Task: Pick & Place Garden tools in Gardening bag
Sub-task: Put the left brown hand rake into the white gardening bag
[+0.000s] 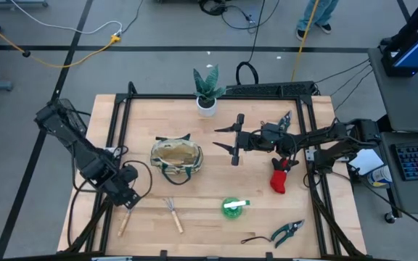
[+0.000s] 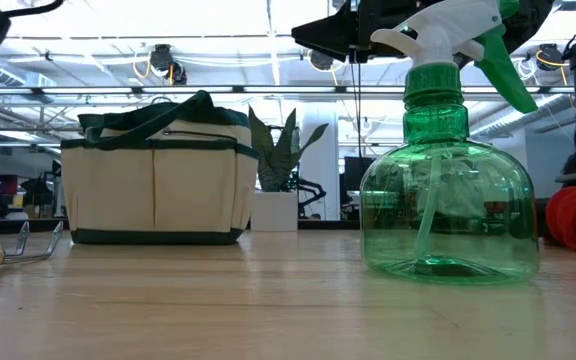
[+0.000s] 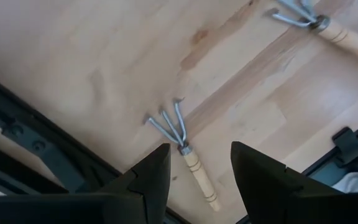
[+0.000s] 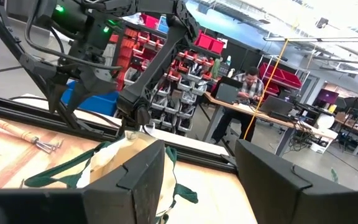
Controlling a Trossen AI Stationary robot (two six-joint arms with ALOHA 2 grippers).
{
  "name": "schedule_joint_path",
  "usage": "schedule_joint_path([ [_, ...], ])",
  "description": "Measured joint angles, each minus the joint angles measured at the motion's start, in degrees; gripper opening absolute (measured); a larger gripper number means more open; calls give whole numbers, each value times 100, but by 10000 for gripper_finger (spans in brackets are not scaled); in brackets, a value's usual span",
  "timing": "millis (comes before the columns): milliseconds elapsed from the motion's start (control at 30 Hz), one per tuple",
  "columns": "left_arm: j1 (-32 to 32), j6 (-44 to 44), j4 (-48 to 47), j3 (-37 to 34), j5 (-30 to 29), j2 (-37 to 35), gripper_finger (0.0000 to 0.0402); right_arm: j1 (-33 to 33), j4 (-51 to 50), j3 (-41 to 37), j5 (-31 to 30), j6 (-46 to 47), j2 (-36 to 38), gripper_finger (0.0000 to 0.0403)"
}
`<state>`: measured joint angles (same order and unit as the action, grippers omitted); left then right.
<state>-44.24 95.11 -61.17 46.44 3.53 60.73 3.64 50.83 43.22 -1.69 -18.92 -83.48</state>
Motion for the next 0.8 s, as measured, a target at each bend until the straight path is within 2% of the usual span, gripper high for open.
schedule_joint_path([
  [367, -693, 1176, 254, -259, 203, 180, 175, 2, -15, 0, 2, -2, 0, 194],
  [800, -1095, 1236, 1198, -261, 712, 1304, 175, 0, -13, 0, 2, -2, 0, 194],
])
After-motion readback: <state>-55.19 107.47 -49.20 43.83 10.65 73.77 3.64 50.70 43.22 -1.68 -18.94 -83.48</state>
